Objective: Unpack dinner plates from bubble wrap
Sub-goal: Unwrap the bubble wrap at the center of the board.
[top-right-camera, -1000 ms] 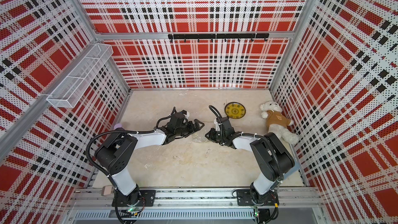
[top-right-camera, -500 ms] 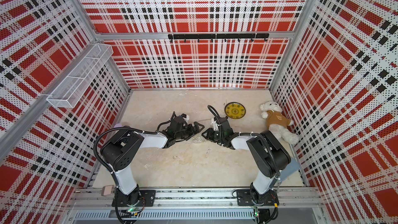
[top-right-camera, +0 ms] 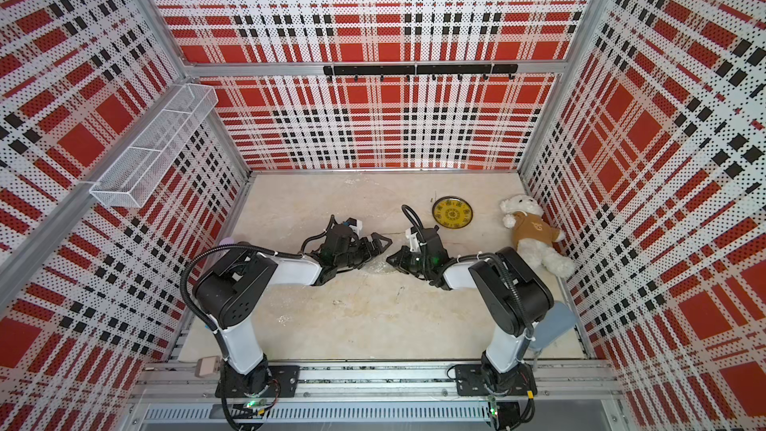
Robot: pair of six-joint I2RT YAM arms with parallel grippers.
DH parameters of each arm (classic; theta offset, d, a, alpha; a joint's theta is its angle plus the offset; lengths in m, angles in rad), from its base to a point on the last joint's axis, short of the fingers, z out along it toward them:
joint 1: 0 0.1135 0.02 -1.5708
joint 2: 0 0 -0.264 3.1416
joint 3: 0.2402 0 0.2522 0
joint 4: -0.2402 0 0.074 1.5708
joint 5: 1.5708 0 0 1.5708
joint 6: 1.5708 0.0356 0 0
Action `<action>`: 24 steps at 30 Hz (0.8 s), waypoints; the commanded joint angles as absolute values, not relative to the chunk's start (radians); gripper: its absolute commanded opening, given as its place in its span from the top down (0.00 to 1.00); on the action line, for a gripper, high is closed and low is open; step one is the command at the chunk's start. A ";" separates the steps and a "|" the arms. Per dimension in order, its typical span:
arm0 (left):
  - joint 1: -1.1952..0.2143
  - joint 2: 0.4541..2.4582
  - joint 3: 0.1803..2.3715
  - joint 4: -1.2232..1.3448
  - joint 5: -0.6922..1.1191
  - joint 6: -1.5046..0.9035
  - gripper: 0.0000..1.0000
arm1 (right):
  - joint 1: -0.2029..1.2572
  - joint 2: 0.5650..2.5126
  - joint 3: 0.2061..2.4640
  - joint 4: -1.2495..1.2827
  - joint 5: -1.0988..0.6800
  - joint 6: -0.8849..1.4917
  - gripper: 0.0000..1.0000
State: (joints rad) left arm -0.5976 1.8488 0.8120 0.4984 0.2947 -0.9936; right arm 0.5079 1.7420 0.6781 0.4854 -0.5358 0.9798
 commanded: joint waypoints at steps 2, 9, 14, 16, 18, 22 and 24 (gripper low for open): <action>-0.591 1.847 0.808 0.431 0.267 -0.962 0.01 | 0.493 1.743 0.661 0.629 -0.577 1.083 1.00; -0.590 1.847 0.820 0.390 0.253 -0.928 0.01 | 0.478 1.711 0.658 0.572 -0.580 1.106 1.00; -0.591 1.846 0.827 0.362 0.241 -0.905 0.01 | 0.463 1.694 0.657 0.570 -0.604 1.153 1.00; -0.593 1.845 0.831 0.350 0.235 -0.896 0.01 | 0.457 1.689 0.659 0.567 -0.613 1.173 1.00; -0.593 1.842 0.833 0.341 0.230 -0.889 0.01 | 0.456 1.684 0.666 0.563 -0.625 1.183 1.00; -0.595 1.843 0.834 0.324 0.218 -0.878 0.01 | 0.451 1.678 0.666 0.585 -0.645 1.221 1.00; -0.595 1.840 0.833 0.319 0.213 -0.872 0.01 | 0.449 1.675 0.662 0.591 -0.653 1.236 1.00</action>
